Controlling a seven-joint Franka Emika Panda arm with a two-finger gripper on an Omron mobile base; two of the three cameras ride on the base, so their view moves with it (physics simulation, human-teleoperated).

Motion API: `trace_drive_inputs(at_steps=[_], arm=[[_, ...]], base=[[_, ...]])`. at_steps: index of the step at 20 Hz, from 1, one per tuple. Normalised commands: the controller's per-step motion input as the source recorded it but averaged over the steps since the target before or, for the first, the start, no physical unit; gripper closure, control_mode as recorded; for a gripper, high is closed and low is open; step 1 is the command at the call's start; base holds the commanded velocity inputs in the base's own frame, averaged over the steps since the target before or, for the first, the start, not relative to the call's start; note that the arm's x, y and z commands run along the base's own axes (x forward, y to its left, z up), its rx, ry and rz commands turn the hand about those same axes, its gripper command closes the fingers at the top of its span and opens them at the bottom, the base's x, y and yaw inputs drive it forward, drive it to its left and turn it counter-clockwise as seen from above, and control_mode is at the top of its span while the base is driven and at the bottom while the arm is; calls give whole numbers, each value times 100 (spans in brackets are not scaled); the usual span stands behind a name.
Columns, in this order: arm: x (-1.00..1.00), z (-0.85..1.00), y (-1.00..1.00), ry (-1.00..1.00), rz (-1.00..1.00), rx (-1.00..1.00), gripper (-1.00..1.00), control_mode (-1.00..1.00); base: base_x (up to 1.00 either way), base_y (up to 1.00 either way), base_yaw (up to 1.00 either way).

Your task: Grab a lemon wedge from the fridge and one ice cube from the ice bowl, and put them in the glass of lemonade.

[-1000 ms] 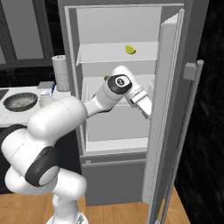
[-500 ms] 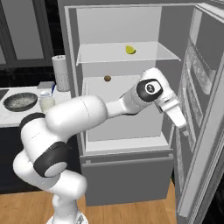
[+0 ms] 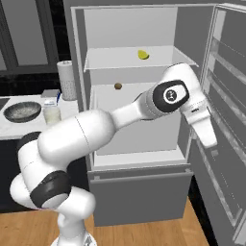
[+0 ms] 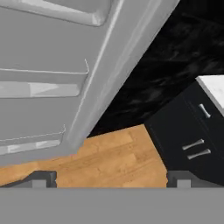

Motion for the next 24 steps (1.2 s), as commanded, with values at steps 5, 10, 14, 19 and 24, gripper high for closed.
trace_drive_inputs(at_steps=[5,10,14,19,24], arm=[[-64,28,74,-15,0,0,-100,-100],[-8,1,100,-7,27,0,-100,-100],[0,0,100,-4,49,0,-100,-100],[0,-14,100,12,64,0,-100,-100],[0,-25,100,12,73,2,-100,-100]], base=[[0,0,0],[0,0,0],[0,0,0],[0,0,0],[0,0,0]])
